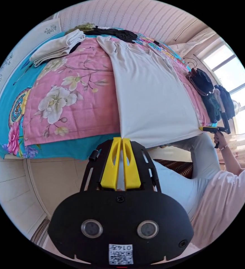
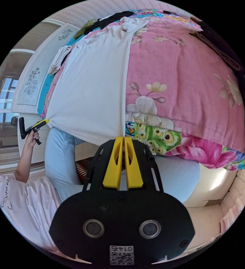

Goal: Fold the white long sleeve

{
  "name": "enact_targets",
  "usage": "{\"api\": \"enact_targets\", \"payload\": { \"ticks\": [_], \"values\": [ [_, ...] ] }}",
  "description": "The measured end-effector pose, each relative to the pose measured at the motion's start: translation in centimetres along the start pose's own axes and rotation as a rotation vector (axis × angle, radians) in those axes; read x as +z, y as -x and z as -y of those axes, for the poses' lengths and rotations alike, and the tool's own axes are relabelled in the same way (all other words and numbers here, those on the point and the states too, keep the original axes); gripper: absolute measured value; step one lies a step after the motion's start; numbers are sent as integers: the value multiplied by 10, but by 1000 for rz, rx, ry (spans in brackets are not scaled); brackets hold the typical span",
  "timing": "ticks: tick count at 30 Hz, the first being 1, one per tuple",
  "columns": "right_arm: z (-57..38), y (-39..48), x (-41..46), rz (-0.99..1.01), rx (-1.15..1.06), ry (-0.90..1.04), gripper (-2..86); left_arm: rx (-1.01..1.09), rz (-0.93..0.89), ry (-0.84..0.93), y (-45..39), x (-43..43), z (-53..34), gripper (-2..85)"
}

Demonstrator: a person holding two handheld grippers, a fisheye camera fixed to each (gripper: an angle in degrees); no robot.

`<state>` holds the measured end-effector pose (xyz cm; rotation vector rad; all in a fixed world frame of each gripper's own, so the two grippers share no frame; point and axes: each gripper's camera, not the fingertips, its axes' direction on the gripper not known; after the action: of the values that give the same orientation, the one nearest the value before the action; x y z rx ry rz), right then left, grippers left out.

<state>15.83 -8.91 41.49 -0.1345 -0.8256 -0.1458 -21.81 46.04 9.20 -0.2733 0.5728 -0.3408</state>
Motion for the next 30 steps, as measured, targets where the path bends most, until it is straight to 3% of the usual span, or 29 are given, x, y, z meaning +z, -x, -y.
{"api": "enact_targets", "payload": {
  "ticks": [11,17,22,27,30],
  "values": [
    [4,1,3,-178,41,79,5,6,42,45,-7,21,-10,45],
    [-12,-18,-25,-67,94,-28,7,7,174,-14,-19,-6,-47,22],
    [-27,-25,-43,13,116,-105,7,37,165,-125,-42,-32,-78,20],
    [-45,-18,-64,51,72,-188,7,243,264,-474,-102,-65,-119,29],
    [-56,-14,-75,54,51,-218,7,361,272,-577,-136,-68,-132,44]
  ]
}}
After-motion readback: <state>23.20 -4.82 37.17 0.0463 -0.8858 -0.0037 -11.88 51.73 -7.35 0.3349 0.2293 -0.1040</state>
